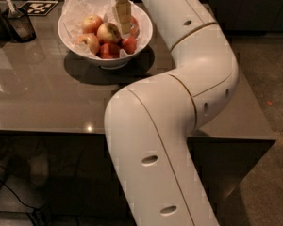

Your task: Pick apple from white bowl

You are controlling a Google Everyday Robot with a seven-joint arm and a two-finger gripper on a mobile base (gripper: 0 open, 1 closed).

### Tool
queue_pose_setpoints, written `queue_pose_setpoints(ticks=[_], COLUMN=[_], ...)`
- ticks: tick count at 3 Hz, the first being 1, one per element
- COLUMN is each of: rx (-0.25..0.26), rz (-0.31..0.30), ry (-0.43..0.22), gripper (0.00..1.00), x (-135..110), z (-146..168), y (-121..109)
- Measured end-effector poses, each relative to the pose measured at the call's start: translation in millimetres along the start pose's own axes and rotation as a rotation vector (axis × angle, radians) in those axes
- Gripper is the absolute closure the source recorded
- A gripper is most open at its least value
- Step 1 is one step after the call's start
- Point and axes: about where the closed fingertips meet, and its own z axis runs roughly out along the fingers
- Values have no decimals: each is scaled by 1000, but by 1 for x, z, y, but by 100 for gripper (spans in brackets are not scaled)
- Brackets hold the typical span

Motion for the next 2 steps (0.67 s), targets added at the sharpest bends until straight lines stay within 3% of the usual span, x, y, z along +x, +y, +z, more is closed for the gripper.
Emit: queue_pose_setpoints(ticks=[1,2], rx=[-62,-63], rz=[23,23], ry=[33,33], gripper=[0,0], x=[-10,-10], z=[25,26], y=[4,4])
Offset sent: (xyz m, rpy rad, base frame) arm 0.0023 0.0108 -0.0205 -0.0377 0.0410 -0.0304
